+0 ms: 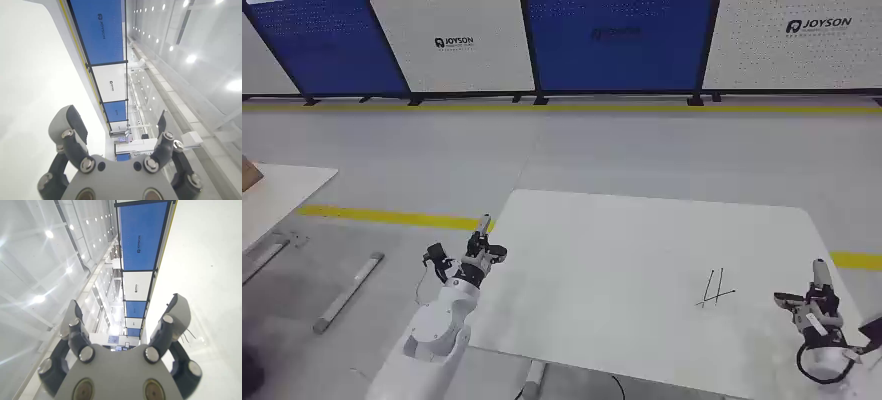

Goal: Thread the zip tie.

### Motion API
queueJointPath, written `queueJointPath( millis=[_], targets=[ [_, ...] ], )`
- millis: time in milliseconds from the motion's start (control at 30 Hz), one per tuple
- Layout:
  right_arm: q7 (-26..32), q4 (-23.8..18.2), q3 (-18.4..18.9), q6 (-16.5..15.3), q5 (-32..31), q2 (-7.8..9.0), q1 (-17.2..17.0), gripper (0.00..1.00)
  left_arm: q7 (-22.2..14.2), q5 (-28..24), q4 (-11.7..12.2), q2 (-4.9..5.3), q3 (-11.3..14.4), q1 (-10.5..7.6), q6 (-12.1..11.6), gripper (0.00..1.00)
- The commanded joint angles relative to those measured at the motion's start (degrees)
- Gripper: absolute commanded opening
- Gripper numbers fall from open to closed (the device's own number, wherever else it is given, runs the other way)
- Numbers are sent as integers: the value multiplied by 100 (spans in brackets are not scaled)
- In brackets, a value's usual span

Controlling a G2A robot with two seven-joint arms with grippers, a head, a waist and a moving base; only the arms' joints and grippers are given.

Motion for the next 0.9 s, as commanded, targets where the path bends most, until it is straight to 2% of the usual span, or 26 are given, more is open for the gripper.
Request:
queueJointPath(
  millis=[0, 33, 67, 100, 133, 167, 200, 233, 267, 300, 333, 367, 400, 467, 500, 567, 667, 733, 800, 867],
  targets=[
    [0, 0, 0, 0, 0, 0, 0, 78, 0, 0, 0, 0, 0, 0, 0, 100],
    [0, 0, 0, 0, 0, 0, 0, 100, 0, 0, 0, 0, 0, 0, 0, 78],
    [0, 0, 0, 0, 0, 0, 0, 100, 0, 0, 0, 0, 0, 0, 0, 78],
    [0, 0, 0, 0, 0, 0, 0, 100, 0, 0, 0, 0, 0, 0, 0, 100],
    [0, 0, 0, 0, 0, 0, 0, 78, 0, 0, 0, 0, 0, 0, 0, 78],
    [0, 0, 0, 0, 0, 0, 0, 100, 0, 0, 0, 0, 0, 0, 0, 78],
    [0, 0, 0, 0, 0, 0, 0, 100, 0, 0, 0, 0, 0, 0, 0, 100],
    [0, 0, 0, 0, 0, 0, 0, 78, 0, 0, 0, 0, 0, 0, 0, 100],
    [0, 0, 0, 0, 0, 0, 0, 78, 0, 0, 0, 0, 0, 0, 0, 78],
    [0, 0, 0, 0, 0, 0, 0, 78, 0, 0, 0, 0, 0, 0, 0, 100],
    [0, 0, 0, 0, 0, 0, 0, 78, 0, 0, 0, 0, 0, 0, 0, 78],
    [33, -22, 10, -21, -45, 3, 15, 100, 0, 0, 0, 0, 0, 0, 0, 100],
    [146, -18, 48, -65, -161, 13, 31, 100, 0, 0, 0, 0, 0, 0, 0, 100],
    [566, -15, 136, -167, -265, 38, 32, 100, 0, 0, 0, 0, 0, 0, 0, 100],
    [1052, 17, 259, -243, -151, 63, 29, 100, 0, 0, 0, 0, 0, 0, 0, 100],
    [1620, 106, 539, -257, -103, 111, 54, 100, 0, 0, 0, 0, 0, 0, 0, 100],
    [2787, 247, 941, -9, -197, 220, 233, 100, 0, 0, 0, 0, 0, 0, 0, 100],
    [3614, 339, 1163, 105, -616, 318, 416, 100, 0, 0, 0, 0, 0, 0, 0, 100],
    [4050, 418, 1283, 60, -1001, 383, 556, 100, 0, 0, 0, 0, 0, 0, 0, 100],
    [3974, 490, 1368, 92, -1261, 409, 651, 100, 0, 0, 0, 0, 0, 0, 0, 100]
  ],
)
